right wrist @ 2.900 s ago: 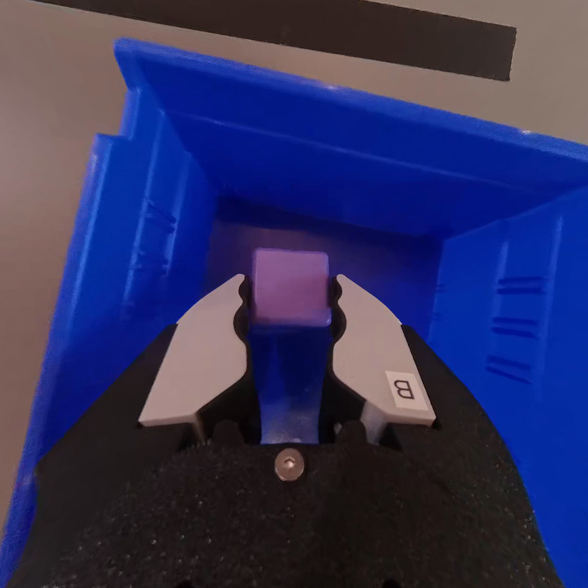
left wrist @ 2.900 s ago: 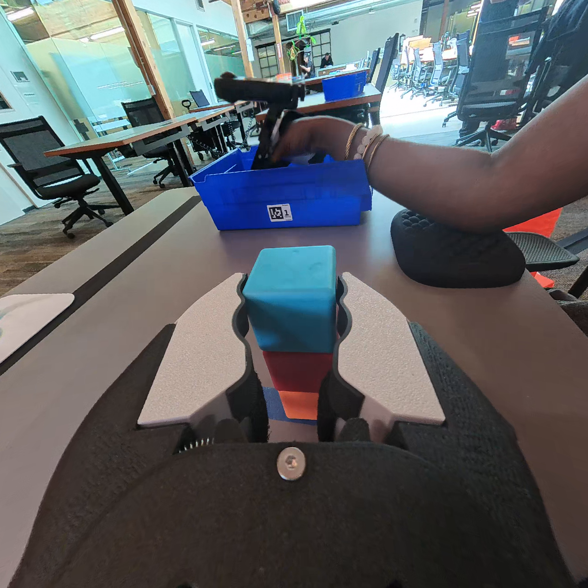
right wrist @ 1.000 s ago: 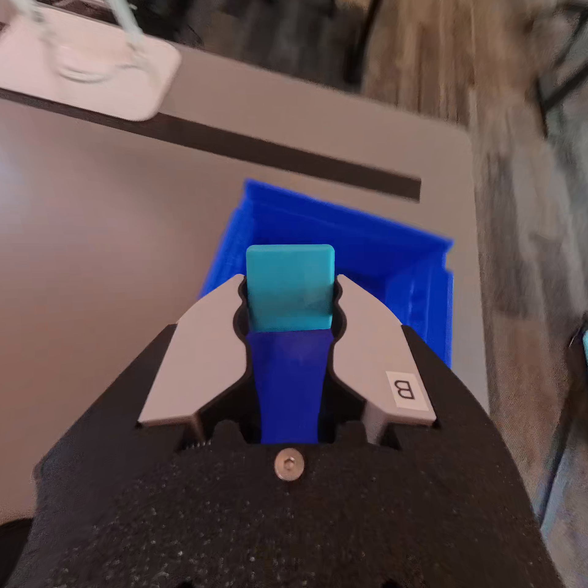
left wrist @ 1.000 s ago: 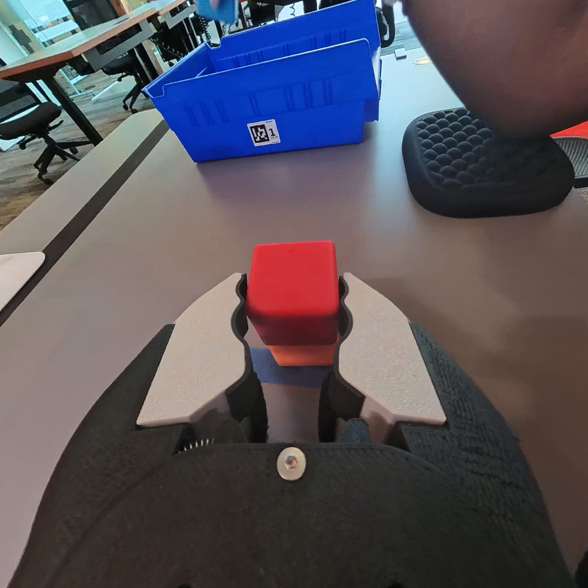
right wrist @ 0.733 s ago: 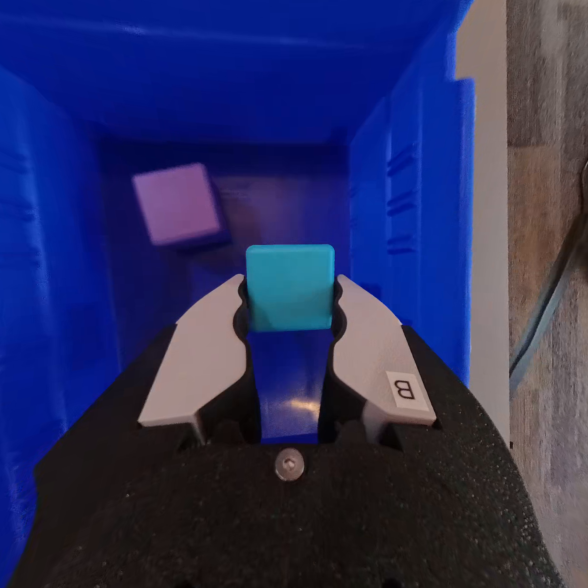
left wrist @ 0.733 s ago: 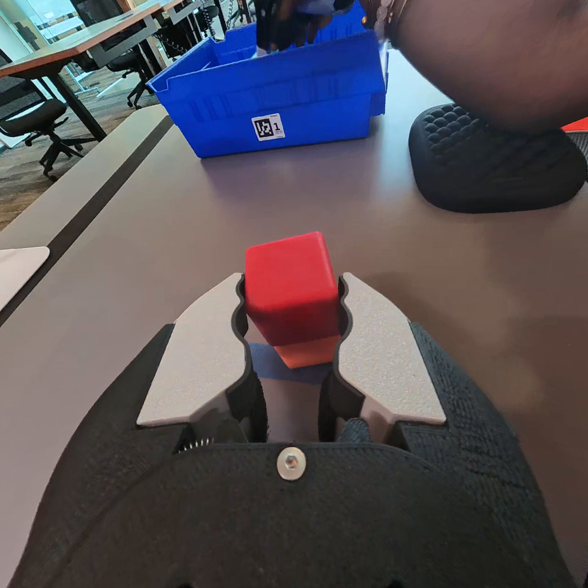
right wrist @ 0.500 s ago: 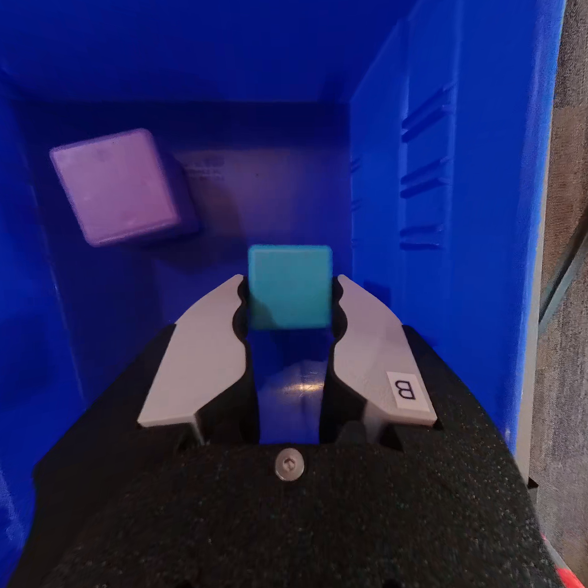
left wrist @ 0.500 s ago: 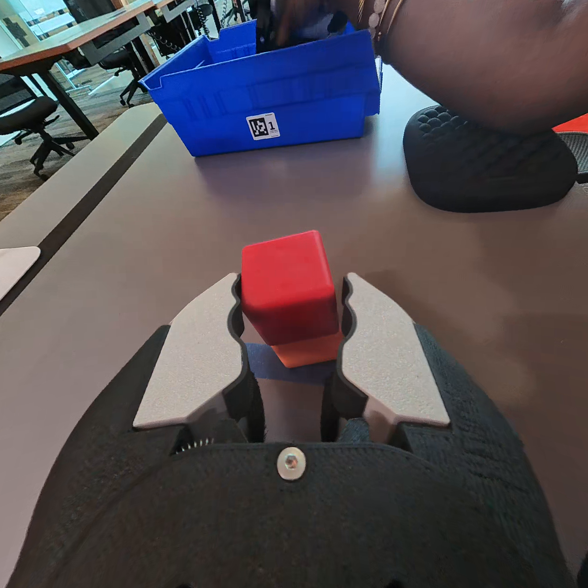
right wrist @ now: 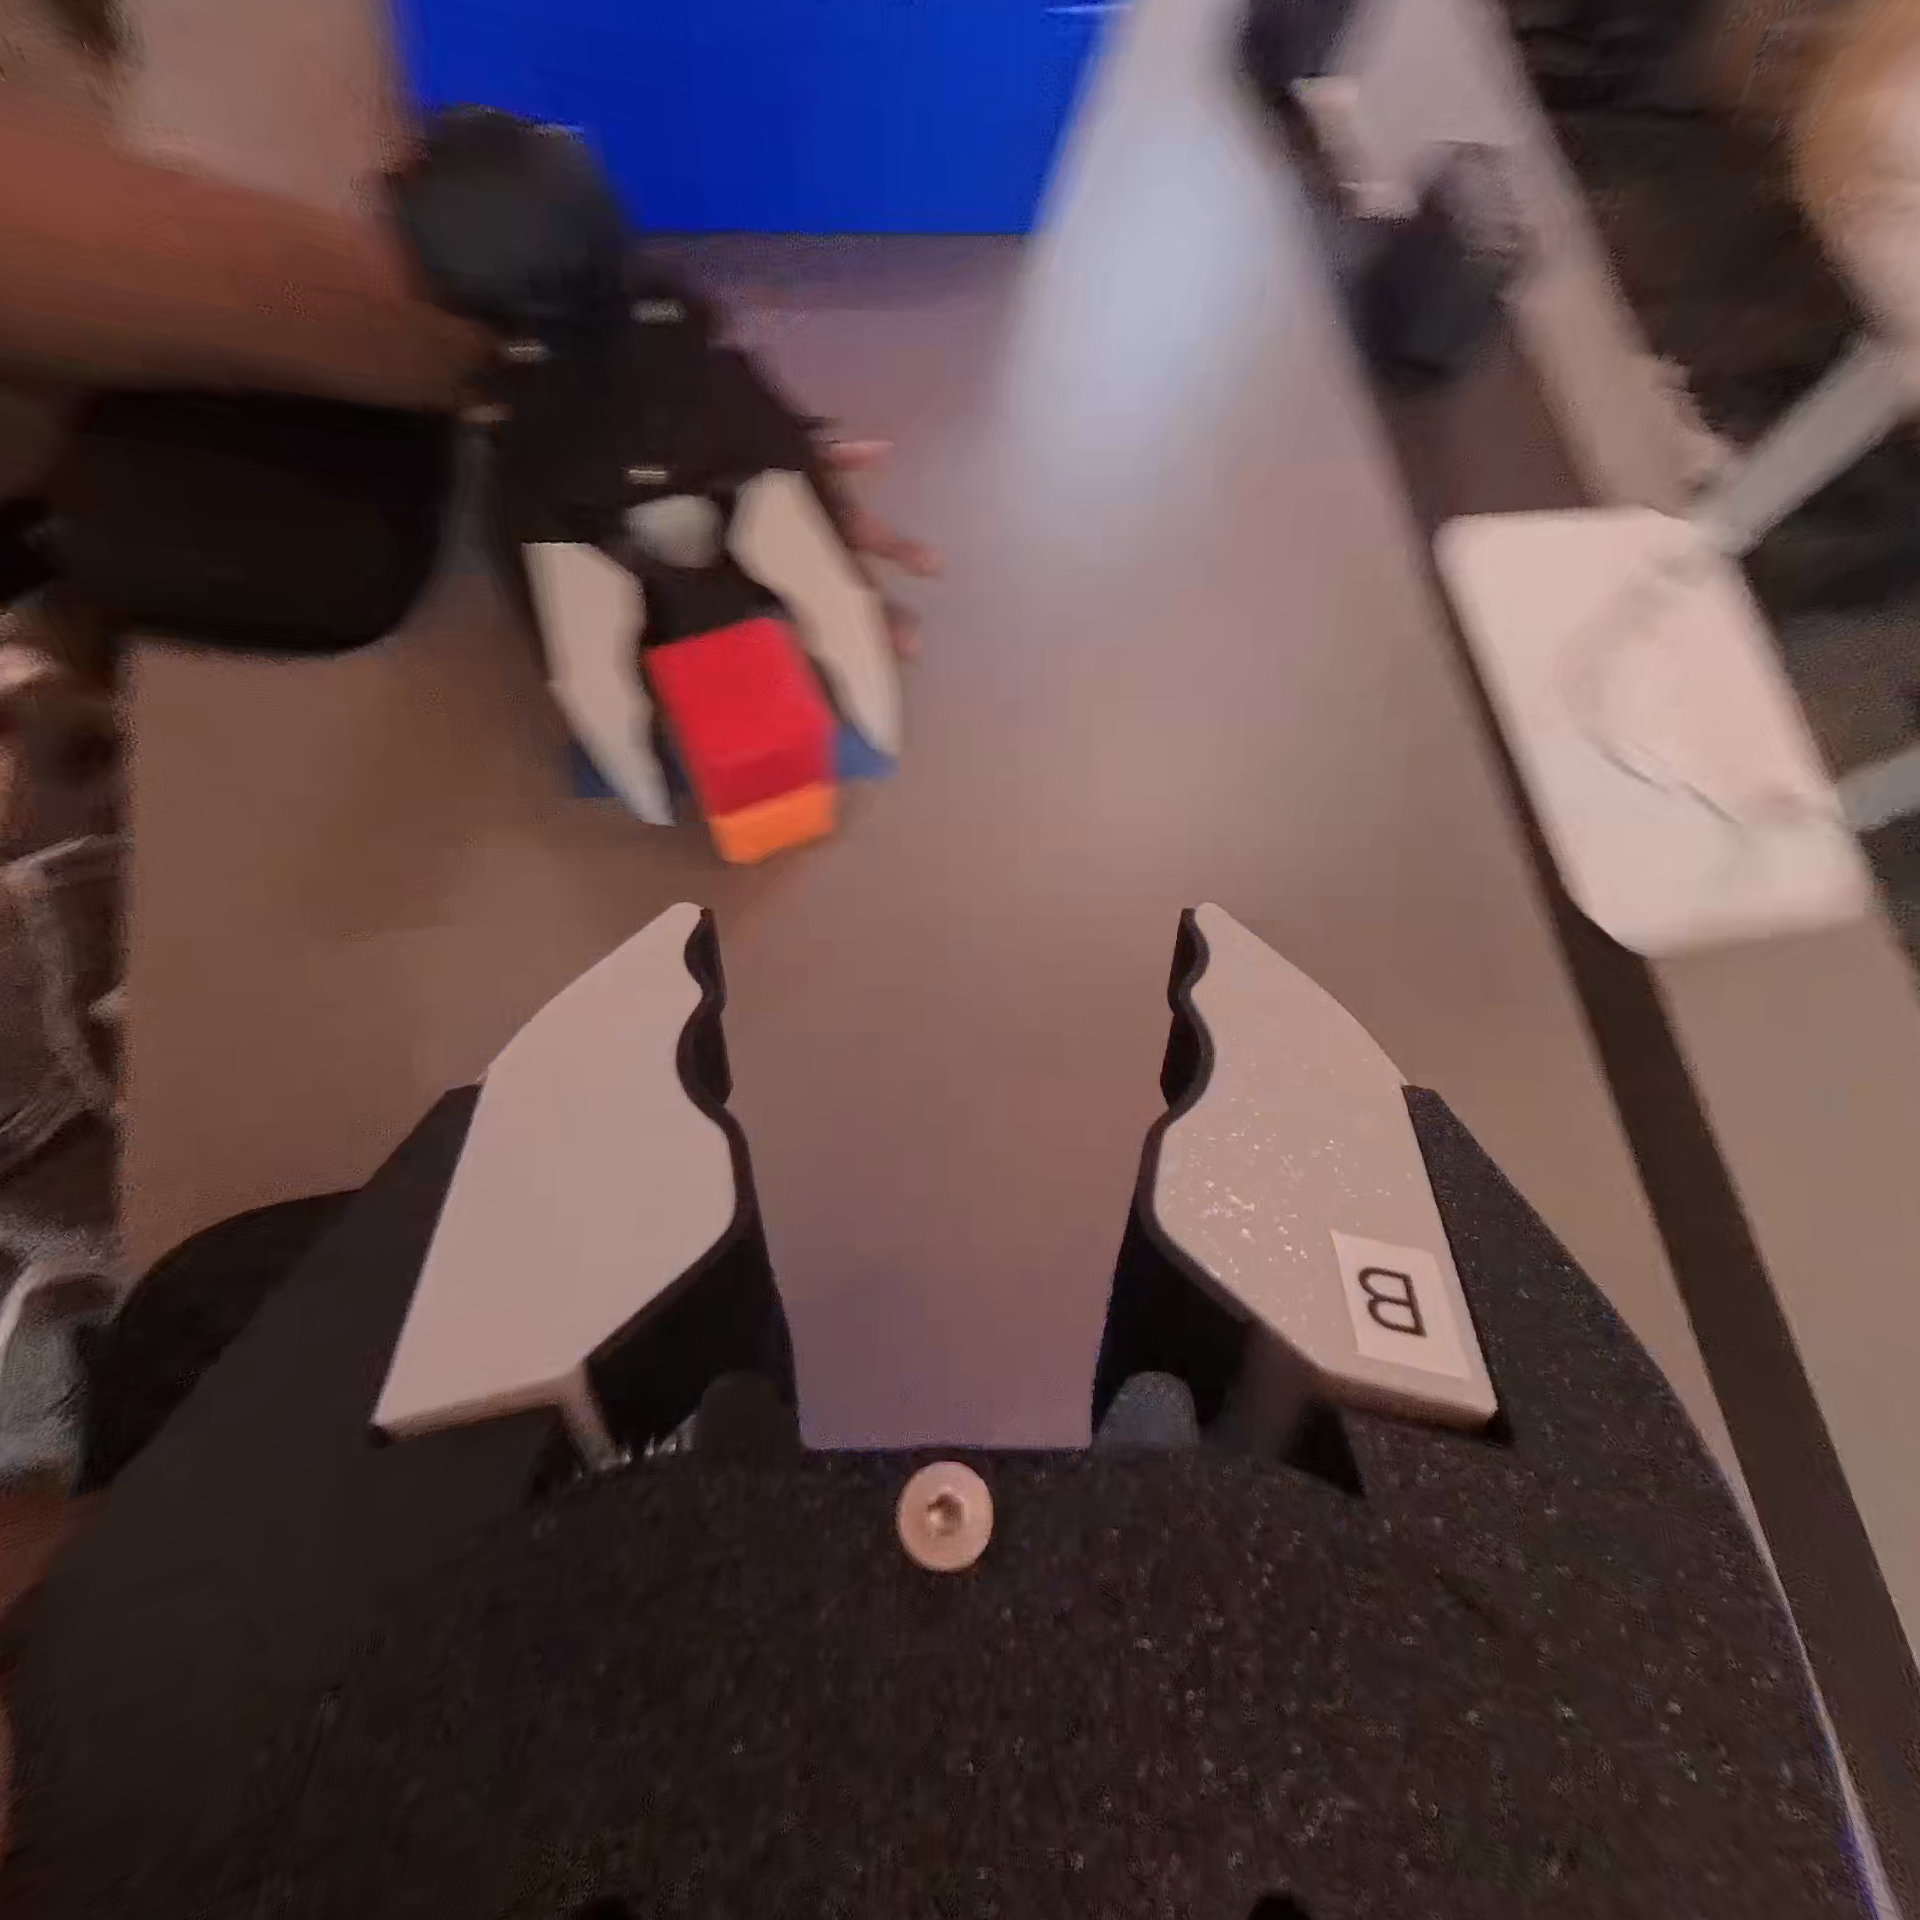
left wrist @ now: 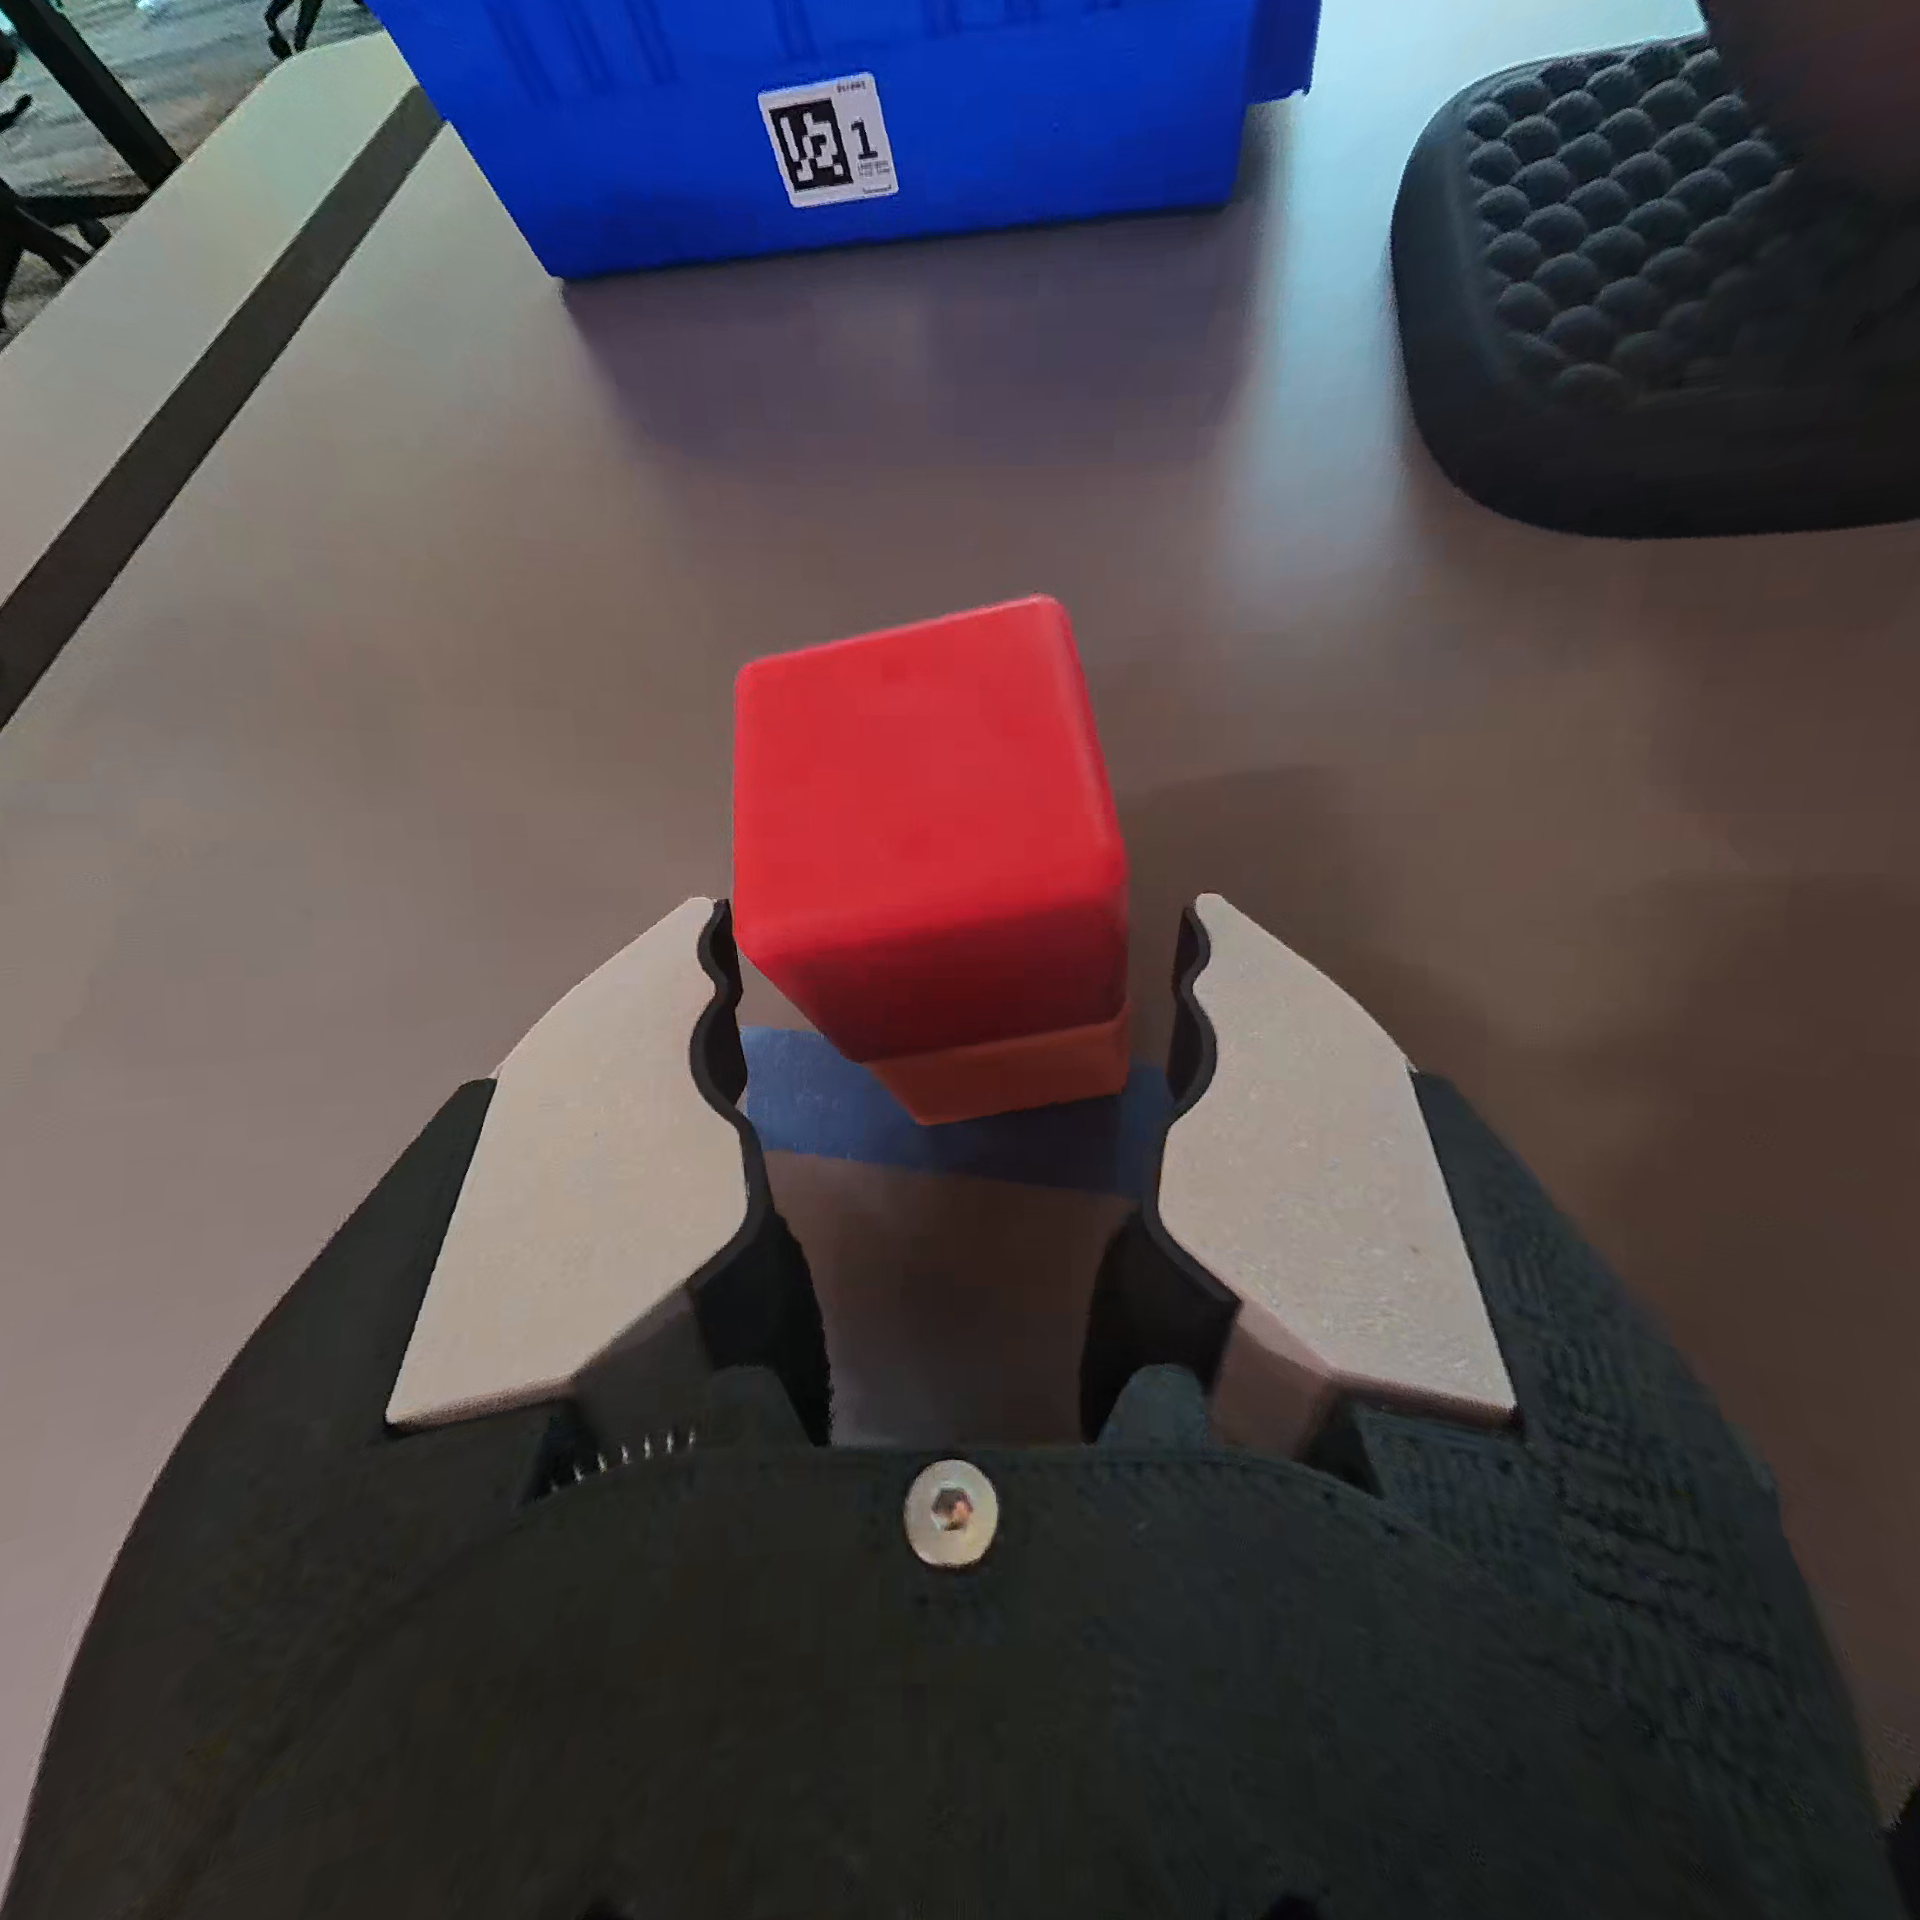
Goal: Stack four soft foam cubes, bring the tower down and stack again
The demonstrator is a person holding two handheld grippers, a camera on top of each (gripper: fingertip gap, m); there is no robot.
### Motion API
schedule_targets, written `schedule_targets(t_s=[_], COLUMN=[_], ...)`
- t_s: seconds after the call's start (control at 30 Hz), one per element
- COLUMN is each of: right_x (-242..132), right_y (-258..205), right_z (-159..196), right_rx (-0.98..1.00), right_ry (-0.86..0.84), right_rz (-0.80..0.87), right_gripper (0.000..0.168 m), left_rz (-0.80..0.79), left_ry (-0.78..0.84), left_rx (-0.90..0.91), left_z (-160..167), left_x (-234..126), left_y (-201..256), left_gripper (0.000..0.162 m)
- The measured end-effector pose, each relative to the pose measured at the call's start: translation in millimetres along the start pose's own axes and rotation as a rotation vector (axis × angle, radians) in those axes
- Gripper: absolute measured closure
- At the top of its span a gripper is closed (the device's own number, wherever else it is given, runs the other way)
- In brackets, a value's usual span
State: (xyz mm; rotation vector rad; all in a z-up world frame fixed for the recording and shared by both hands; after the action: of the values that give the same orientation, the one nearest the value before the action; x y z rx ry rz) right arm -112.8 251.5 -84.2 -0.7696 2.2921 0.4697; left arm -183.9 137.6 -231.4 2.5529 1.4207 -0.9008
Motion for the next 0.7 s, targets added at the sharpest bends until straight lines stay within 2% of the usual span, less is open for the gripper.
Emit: schedule_targets(t_s=[0.07, 0.13, 0.27, 0.33, 0.4, 0.53, 0.7], right_x=[45.3, 84.5, 126.8, 135.7, 140.7, 141.8, 134.7], right_y=[-24.3, -38.6, -37.4, -38.0, -42.6, -45.2, -41.7], right_z=[-15.5, -15.9, -1.1, -0.3, -2.2, -7.2, -11.2], right_rx=[-0.093, -0.138, -0.171, -0.176, -0.197, -0.214, -0.215], right_ry=[-0.086, -0.194, -0.341, -0.334, -0.299, -0.224, -0.110], right_rz=[-0.160, -0.251, -0.236, -0.248, -0.288, -0.328, -0.361], right_gripper=[0.091, 0.095, 0.098, 0.104, 0.119, 0.120, 0.120], left_rz=[0.007, 0.014, 0.011, 0.011, 0.001, -0.008, -0.007], left_ry=[-0.024, -0.039, -0.034, -0.027, -0.032, -0.061, 0.018], left_rx=[-0.005, -0.003, -0.010, -0.017, -0.016, 0.016, -0.026], left_z=[2.1, 3.3, 2.9, 2.5, 2.8, 4.5, -3.1], left_x=[1.8, 2.9, 2.7, 2.4, 3.5, 7.2, 1.9], left_y=[0.7, 2.1, 1.1, 0.4, -0.2, 1.8, -1.2], left_gripper=[0.083, 0.088, 0.096, 0.099, 0.099, 0.100, 0.104])
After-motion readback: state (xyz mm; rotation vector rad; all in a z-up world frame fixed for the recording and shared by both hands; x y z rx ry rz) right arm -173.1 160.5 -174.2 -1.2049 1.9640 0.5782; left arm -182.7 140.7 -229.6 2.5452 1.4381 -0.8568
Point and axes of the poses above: each gripper's, where its closed fingertips meet, x out along the fingers, z out of its underside, y = z × x across the jaws, the point moved 4 cm from there along -x, back along the fingers, and after that the axes turned 2 degrees about x, right-handed, at the moved point
